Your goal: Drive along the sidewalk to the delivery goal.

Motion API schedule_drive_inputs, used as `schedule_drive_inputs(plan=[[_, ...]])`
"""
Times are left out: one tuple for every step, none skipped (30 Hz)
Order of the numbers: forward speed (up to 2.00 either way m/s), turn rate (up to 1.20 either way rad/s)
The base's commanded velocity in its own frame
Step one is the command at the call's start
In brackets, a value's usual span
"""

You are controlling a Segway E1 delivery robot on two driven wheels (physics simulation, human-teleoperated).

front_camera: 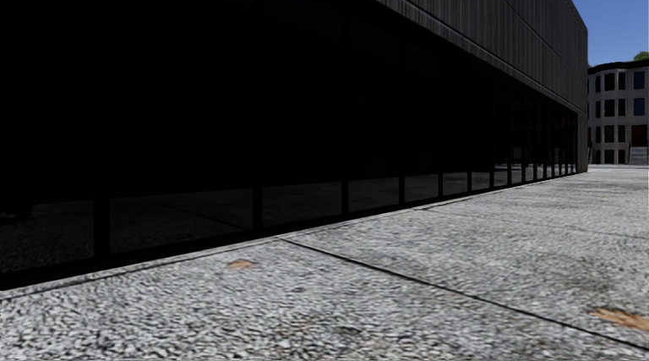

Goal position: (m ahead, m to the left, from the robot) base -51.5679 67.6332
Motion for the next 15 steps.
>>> schedule_drive_inputs(plan=[[0.23, 0.30], [0.23, 0.30], [0.25, 0.35], [0.26, 0.37], [0.28, 0.39], [0.32, 0.40], [0.32, 0.40], [0.37, 0.42], [0.44, 0.45], [0.46, 0.46], [0.46, 0.46], [0.46, 0.49], [0.46, 0.51], [0.46, 0.52], [0.46, 0.54]])
